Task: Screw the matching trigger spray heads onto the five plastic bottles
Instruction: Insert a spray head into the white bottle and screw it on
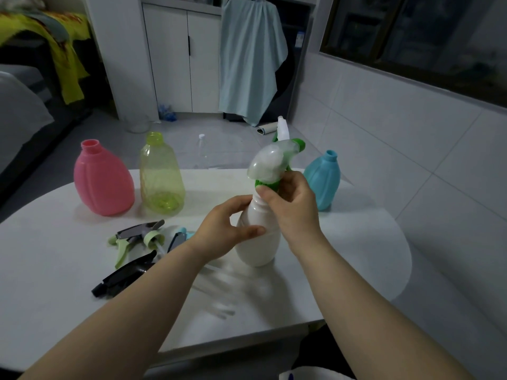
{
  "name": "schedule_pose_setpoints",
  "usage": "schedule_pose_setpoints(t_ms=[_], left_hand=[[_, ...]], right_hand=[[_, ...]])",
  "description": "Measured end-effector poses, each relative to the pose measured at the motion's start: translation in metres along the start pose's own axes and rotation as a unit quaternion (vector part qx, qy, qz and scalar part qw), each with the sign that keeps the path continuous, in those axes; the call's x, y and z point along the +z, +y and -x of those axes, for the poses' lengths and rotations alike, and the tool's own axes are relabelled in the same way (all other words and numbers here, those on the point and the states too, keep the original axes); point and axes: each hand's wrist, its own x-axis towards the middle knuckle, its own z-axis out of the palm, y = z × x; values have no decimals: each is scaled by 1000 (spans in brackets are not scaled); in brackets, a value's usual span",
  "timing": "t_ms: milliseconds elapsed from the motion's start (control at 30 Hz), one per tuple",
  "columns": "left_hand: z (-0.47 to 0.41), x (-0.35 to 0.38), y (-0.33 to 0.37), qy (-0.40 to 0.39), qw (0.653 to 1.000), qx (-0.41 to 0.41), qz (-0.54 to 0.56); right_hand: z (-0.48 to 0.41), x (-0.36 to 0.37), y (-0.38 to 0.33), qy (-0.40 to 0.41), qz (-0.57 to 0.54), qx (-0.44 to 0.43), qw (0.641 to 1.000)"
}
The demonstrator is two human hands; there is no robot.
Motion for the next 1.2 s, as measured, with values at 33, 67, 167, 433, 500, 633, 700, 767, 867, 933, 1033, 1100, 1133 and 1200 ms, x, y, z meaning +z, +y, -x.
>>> schedule_pose_setpoints(t_ms=[33,67,167,433,500,633,700,767,867,933,1033,1100,1133,1200], left_hand=[[0,0,0,1,1000,0,-2],[0,0,0,2,1000,-1,-4],[0,0,0,3,1000,-3,-6],[0,1,-2,6,1000,-3,0],[0,2,-3,9,1000,-6,-3],[-1,3,-3,3,1000,-6,-11],[-1,2,-3,1,1000,-7,-15],[-1,2,-3,2,1000,-5,-12],[-1,2,-4,6,1000,-7,-4],[-1,2,-4,10,1000,-9,-3],[-1,3,-4,12,1000,-8,-1],[0,2,-4,16,1000,-3,-2],[0,1,-3,17,1000,-2,-3],[-1,1,-3,10,1000,-2,-11]], right_hand=[[0,3,0,23,18,-8,1000],[0,7,-1,37,40,-16,998],[4,10,-2,46,69,-21,996],[7,-6,-8,-41,75,-16,996],[6,-4,-8,-8,69,-24,997],[7,5,-5,61,83,-40,994],[10,5,-3,55,84,-40,994],[12,1,-3,18,80,-31,996],[12,-3,-6,-47,87,-15,995],[7,-4,-9,-35,77,-7,996],[7,2,-7,32,49,-2,998],[10,5,-4,81,55,-6,995],[12,5,-3,94,58,-5,994],[11,0,0,72,57,12,996]])
